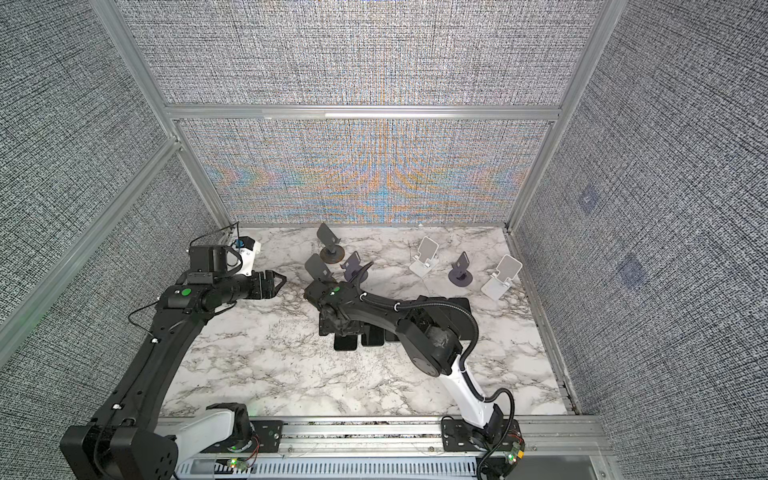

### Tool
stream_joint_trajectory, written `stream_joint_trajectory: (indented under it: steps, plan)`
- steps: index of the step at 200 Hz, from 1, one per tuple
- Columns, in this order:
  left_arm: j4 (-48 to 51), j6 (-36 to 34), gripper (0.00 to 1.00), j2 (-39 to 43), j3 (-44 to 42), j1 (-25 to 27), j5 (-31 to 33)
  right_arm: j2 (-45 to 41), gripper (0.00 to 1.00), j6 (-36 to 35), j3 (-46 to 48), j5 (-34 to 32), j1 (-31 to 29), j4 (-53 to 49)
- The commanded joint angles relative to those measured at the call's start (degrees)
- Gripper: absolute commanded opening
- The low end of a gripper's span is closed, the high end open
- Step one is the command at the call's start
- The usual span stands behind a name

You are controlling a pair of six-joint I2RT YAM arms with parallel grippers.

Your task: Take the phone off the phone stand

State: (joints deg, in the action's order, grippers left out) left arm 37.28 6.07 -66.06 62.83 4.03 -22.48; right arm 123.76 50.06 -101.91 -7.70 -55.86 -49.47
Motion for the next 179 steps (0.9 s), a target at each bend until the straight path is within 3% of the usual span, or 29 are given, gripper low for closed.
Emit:
stream_joint_trajectory:
  steps: [1,30,61,96,125,165,179]
  plan:
    - [-0.2,1.5,0.79,0.5,-1.2,0.1,-1.4,-4.7,0.87,-2.4,0.2,-3.2,0.2,-2.6]
    - [2.7,4.3,0.79,3.4,-5.8,0.9,-2.7,-14.4,0.87,-6.3,7.3,-5.0,2.2,-2.8]
    - [3.9,13.3,0.63,8.3,-13.8,4.7,-2.8,-21.6,0.87,-12.7,13.8,-4.7,7.9,-5.4]
    - [-4.3,27.9,0.51,13.6,-26.4,13.3,-2.8,-27.3,0.87,-15.8,16.6,-7.3,12.5,-8.4]
    - [-15.7,38.8,0.46,13.4,-34.2,17.9,-5.9,-30.1,0.86,-16.7,19.5,-4.8,16.4,-6.4]
    - [-27.6,45.0,0.44,7.4,-36.6,22.2,-6.9,-31.9,0.86,-16.4,22.8,-3.2,17.6,-3.7]
    - [-30.0,46.1,0.48,3.8,-36.5,22.9,-7.2,-32.2,0.86,-16.2,24.0,-2.5,17.8,-3.0]
